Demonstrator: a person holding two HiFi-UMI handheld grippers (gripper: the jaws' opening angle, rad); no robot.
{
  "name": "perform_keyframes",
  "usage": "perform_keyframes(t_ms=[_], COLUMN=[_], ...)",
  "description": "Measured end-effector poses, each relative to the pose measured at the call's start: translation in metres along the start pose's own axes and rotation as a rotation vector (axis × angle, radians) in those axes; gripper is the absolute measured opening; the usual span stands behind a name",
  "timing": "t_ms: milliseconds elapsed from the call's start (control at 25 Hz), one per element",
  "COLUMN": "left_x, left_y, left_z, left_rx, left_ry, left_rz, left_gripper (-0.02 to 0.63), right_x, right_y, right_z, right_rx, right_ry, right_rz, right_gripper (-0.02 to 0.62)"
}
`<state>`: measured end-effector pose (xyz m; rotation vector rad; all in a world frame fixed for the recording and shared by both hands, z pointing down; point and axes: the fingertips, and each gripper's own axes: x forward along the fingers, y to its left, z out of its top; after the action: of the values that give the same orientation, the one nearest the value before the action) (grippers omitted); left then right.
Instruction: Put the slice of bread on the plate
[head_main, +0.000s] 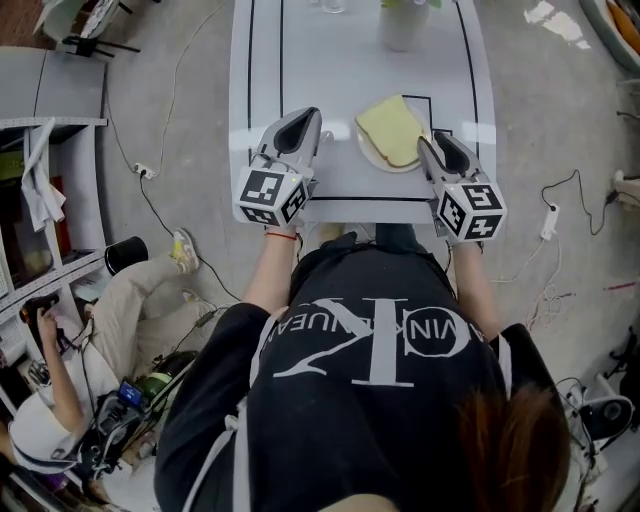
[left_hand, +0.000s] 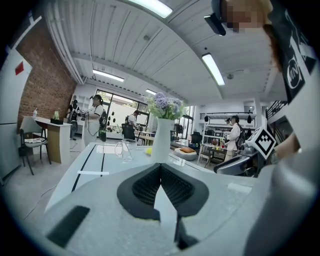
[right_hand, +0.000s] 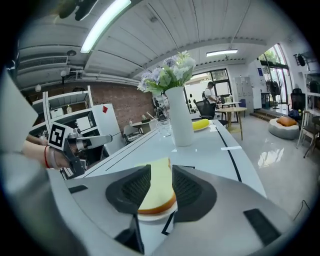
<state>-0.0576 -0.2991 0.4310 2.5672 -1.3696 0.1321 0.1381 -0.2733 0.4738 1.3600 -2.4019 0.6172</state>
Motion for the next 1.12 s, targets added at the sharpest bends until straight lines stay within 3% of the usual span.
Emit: perform_keyframes(t_ms=[280,1120], left_x=[-0.003,-0.02], left_y=[0.004,0.016], left_z=[0.014,0.074], left_rx=[0.018,0.074], left_ry=[-0.038,-0.186], left_rz=[0.015,0.094], left_gripper=[0.011,0.011], right_x=[-0.012,-0.042], right_y=[-0.001,-0.001], right_z=[0.022,0.113], right_rx=[-0.029,-0.141], right_ry=[-0.093,-0.37], right_rz=[0.003,0.006], right_gripper=[0.002,0.002])
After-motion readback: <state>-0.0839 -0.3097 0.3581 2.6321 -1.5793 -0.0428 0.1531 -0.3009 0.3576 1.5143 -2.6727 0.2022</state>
